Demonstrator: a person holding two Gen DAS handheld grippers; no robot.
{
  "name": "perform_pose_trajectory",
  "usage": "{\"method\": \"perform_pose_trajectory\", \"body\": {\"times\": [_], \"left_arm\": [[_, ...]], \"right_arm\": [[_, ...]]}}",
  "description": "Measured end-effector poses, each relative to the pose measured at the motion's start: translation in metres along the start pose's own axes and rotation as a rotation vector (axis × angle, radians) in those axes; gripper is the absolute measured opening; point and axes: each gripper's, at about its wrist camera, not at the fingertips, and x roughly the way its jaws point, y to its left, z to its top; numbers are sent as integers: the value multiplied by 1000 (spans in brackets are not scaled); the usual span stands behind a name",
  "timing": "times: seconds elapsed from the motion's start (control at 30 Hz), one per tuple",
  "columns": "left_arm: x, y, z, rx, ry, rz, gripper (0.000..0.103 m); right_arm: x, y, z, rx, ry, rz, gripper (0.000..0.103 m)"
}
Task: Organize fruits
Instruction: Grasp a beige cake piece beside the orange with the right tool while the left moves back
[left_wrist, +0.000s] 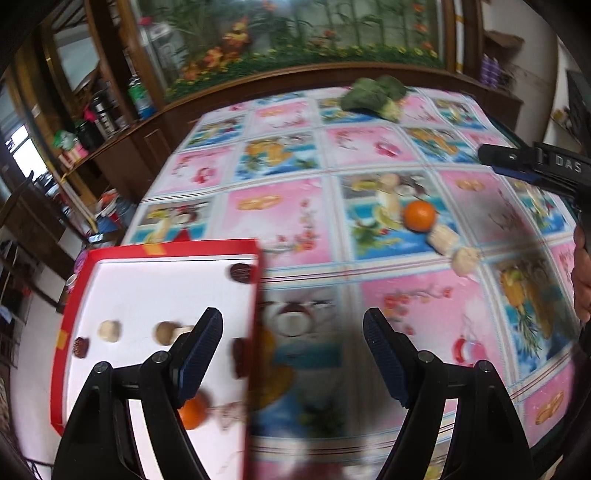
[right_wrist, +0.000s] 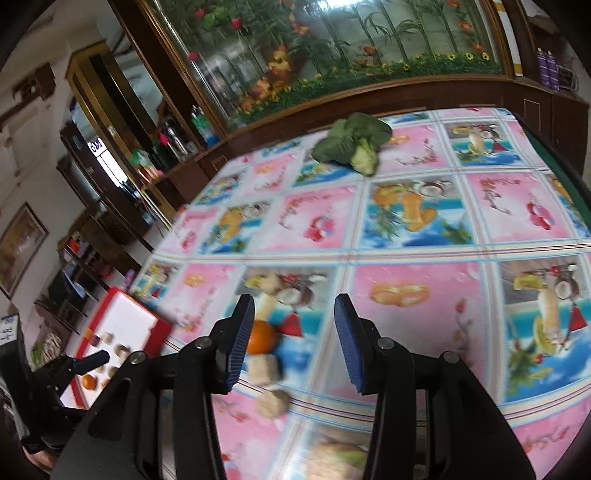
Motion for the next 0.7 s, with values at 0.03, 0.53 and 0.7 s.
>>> {"method": "perform_pose_trajectory", "body": {"times": [0.03, 0.53, 0.7], "left_arm": [[1, -5, -1, 11, 3, -5, 78], [12, 2, -5, -27, 34, 12, 78], [15, 0, -8, -17, 34, 18, 78]], "right_arm": [[0, -1, -1, -6, 13, -6, 47], [23, 21, -45, -211, 240, 15, 47], [25, 16, -46, -188, 235, -7, 47]]}}
